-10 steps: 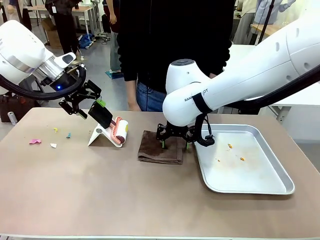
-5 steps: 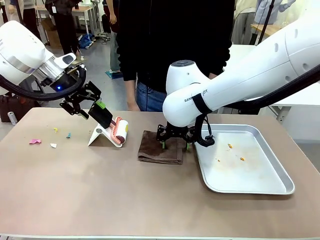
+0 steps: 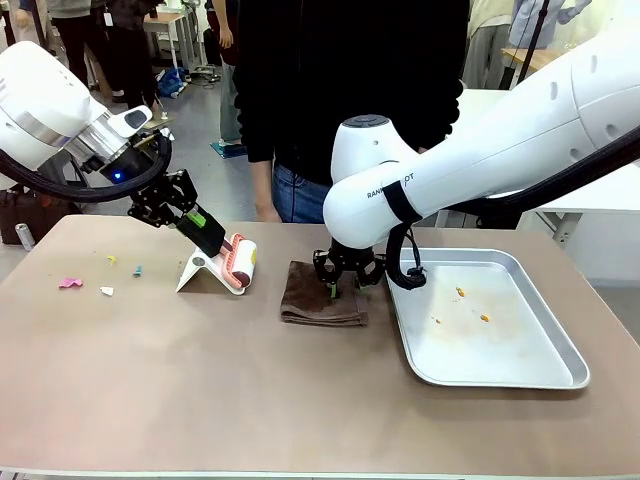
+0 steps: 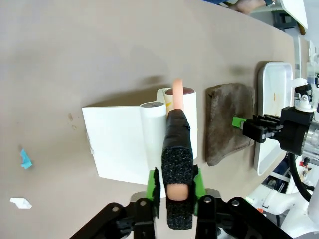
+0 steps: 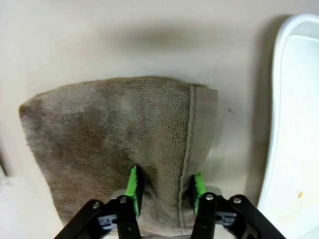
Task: Clean the surface of the table.
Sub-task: Hold the Lint Roller with your left hand and the towel with your right hand.
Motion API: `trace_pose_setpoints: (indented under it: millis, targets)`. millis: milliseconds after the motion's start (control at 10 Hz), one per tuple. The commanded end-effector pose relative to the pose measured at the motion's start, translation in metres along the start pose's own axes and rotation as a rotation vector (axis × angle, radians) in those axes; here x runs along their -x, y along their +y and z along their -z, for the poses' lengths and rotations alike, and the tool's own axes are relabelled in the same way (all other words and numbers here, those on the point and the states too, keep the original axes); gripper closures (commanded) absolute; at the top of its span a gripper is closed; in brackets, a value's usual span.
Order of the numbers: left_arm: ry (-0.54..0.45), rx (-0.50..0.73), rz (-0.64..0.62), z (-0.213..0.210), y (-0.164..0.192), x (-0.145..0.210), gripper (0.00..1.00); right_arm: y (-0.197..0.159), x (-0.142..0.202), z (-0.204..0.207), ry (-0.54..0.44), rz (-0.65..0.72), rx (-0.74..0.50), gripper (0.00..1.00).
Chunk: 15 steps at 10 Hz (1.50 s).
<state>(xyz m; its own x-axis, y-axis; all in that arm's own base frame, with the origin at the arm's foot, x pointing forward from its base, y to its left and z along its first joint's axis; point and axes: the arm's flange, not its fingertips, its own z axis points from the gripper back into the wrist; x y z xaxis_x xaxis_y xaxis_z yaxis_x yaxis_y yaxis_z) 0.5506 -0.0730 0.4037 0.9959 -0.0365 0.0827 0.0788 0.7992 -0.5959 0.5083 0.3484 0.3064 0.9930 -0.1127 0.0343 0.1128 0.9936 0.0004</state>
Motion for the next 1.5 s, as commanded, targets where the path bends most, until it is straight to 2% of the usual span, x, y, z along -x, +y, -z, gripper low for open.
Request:
trace_pose_setpoints:
  millis: [0,100,600,800,1000,1400]
  targets:
    - [-0.03,0.039,0.016,-0.002,0.001,-0.001,1.0,-0.007,-0.002,0.01,0.029,-0.016,-0.005,0.95]
    - [-0.036,0.042,0.017,-0.003,0.001,-0.001,1.0,-0.008,-0.002,0.01,0.036,-0.015,-0.005,1.0]
    - [-0.066,0.061,0.021,-0.008,-0.002,0.002,1.0,-0.006,-0.002,0.01,0.048,-0.025,-0.007,1.0]
    - [-0.087,0.084,0.029,-0.015,-0.008,0.007,1.0,-0.009,-0.002,0.008,0.059,-0.009,-0.051,1.0]
    - [-0.112,0.109,0.029,-0.026,-0.013,0.017,1.0,-0.022,-0.001,-0.006,0.077,-0.005,-0.185,1.0]
    - [-0.172,0.224,0.033,-0.069,-0.016,0.048,1.0,-0.083,0.015,-0.056,0.07,-0.026,-0.541,1.0]
